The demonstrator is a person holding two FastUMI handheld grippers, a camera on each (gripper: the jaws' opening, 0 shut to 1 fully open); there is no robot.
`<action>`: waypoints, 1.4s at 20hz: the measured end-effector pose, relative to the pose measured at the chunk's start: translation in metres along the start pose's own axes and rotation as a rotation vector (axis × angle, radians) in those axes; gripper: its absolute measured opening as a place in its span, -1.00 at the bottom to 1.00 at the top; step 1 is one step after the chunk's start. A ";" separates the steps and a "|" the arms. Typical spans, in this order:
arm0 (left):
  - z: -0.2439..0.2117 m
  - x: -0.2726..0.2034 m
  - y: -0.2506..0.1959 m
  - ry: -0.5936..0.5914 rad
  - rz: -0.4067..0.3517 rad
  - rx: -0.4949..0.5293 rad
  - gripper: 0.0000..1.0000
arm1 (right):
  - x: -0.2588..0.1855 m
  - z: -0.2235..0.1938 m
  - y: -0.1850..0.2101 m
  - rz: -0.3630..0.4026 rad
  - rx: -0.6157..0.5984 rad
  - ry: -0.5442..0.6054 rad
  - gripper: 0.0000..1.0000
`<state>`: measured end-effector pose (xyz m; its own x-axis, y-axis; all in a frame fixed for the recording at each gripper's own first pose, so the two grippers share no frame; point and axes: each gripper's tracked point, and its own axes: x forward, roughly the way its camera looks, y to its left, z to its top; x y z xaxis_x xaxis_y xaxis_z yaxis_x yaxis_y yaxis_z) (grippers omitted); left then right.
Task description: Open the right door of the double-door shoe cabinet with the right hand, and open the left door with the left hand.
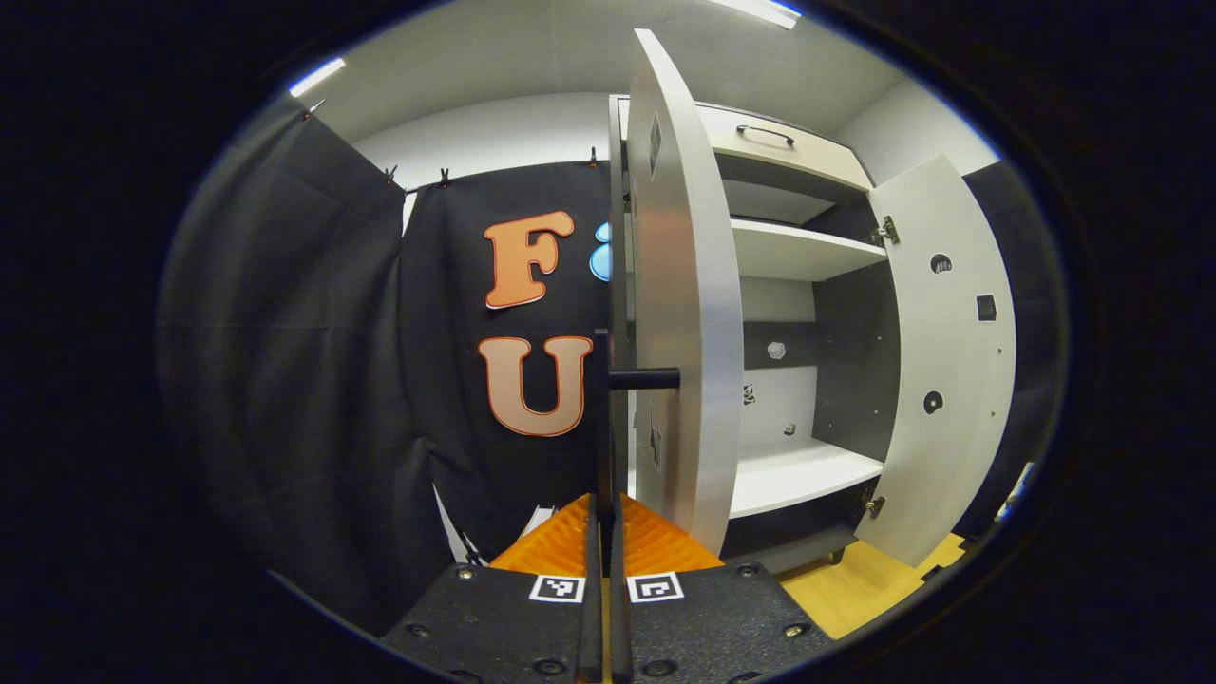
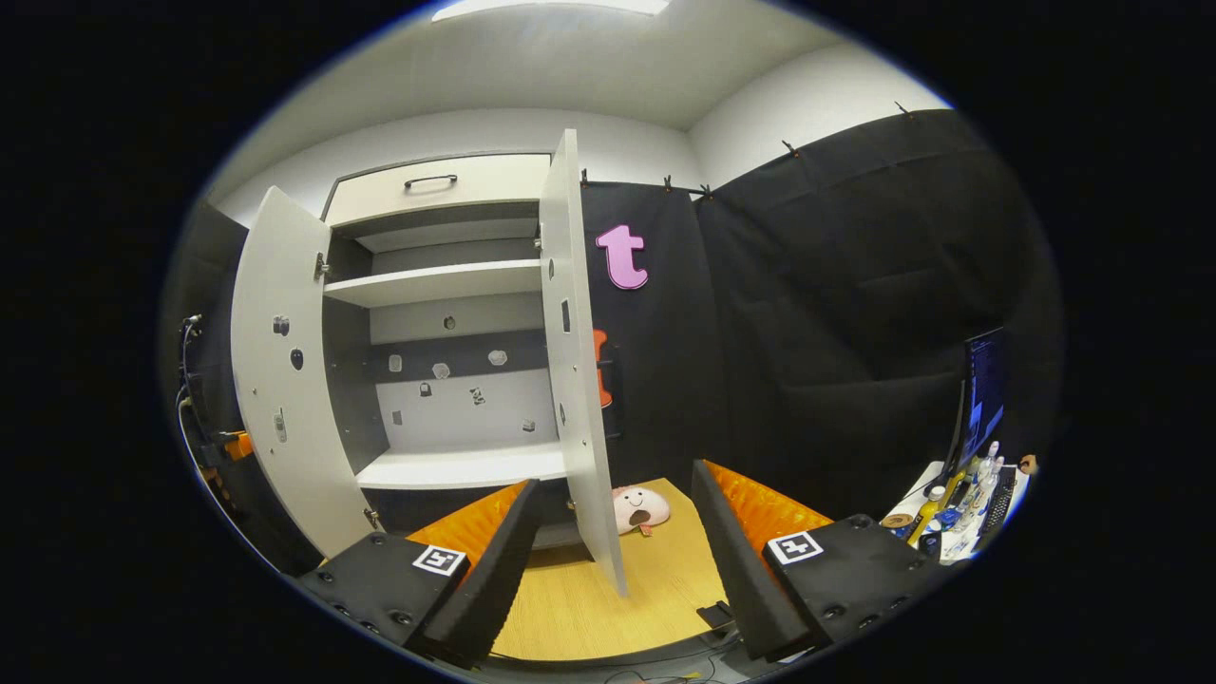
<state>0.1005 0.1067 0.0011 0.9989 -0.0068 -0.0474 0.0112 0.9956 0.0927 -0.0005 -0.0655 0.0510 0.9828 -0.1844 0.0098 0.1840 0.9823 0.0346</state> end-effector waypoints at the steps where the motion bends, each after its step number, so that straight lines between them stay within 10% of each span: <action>1: 0.001 -0.003 -0.001 0.001 0.000 0.002 -0.94 | 0.000 -0.001 0.001 0.004 0.004 0.002 0.99; 13: 0.020 -0.069 -0.015 0.043 0.105 -0.029 -0.38 | 0.015 0.025 -0.033 0.057 -0.010 -0.016 0.99; 22: 0.054 -0.079 -0.085 -0.005 0.077 -0.108 0.78 | 0.019 0.056 -0.090 0.051 -0.021 -0.050 0.99; 28: 0.078 -0.087 -0.093 -0.069 0.134 -0.101 0.89 | 0.024 0.058 -0.099 0.072 -0.024 -0.046 0.99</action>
<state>0.0160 0.0073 0.0740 0.9920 0.1236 0.0275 -0.1234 0.9923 -0.0071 0.0035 -0.1691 0.1060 0.9919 -0.1137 0.0575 0.1134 0.9935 0.0079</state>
